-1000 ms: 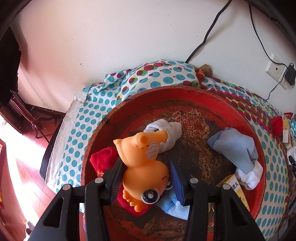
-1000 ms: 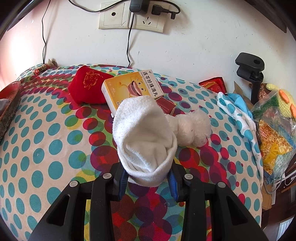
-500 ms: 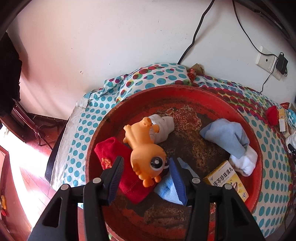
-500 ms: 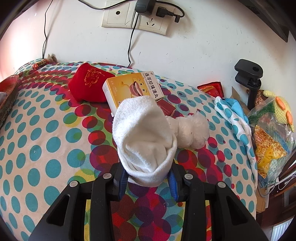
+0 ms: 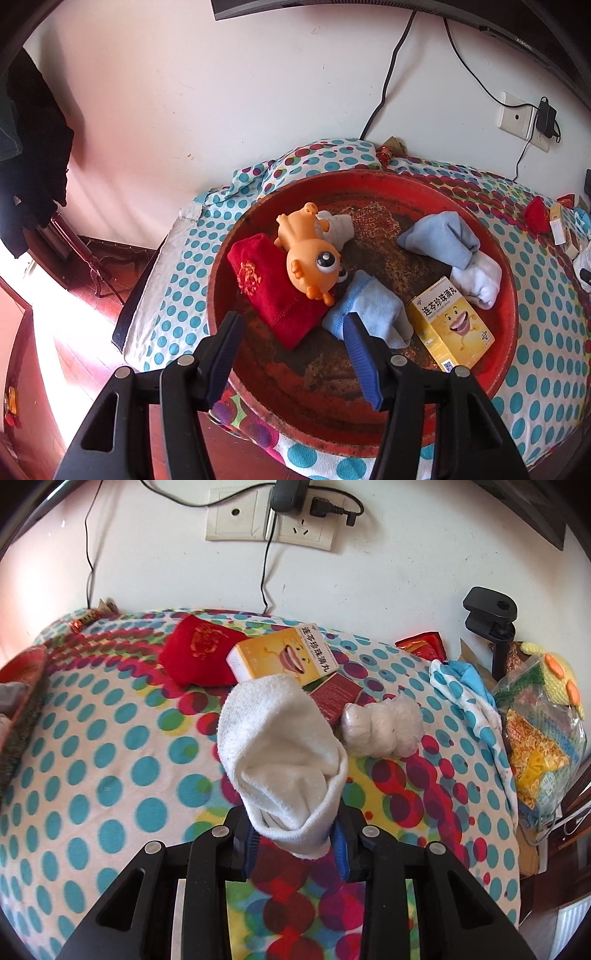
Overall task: Organize objects
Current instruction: 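Carry the white sock with the right gripper and release it into the tray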
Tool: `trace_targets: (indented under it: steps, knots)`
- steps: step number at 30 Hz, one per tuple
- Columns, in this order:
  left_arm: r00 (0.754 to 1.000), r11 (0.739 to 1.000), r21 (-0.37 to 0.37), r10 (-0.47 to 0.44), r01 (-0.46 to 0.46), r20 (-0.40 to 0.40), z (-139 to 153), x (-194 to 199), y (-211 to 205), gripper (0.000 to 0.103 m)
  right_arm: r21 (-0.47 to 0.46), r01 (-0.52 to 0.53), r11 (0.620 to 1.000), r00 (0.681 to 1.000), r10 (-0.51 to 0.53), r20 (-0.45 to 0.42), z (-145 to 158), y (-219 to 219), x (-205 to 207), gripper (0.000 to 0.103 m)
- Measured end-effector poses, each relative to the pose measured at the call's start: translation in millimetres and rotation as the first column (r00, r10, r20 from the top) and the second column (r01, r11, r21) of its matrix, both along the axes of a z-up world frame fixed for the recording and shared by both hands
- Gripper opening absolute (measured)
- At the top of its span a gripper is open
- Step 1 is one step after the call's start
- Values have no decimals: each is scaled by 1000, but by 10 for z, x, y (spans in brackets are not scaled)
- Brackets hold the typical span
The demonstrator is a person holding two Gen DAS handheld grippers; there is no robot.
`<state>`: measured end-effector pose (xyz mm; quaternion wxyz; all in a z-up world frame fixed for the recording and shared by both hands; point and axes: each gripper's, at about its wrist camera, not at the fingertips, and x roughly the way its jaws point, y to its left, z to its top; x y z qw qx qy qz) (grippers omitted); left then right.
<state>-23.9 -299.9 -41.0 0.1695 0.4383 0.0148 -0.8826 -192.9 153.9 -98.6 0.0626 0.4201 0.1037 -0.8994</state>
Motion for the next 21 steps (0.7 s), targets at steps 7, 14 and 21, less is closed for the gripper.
trace_targets:
  steps: [7,14,21]
  knots:
    - [1000,998,57,-20,19,14,-143,126,14,59,-117,-52,992,999,51,-9,334,-273,249,30]
    - [1000,997,78,-9,8,11,-127,165,-67,59,-167,-183,969,982,174,-69,704,-908,497,30]
    - [1000,995,97,8,-9,12,-75,222,-186,59,-174,-306,936,952,298,-74,846,-1548,670,30]
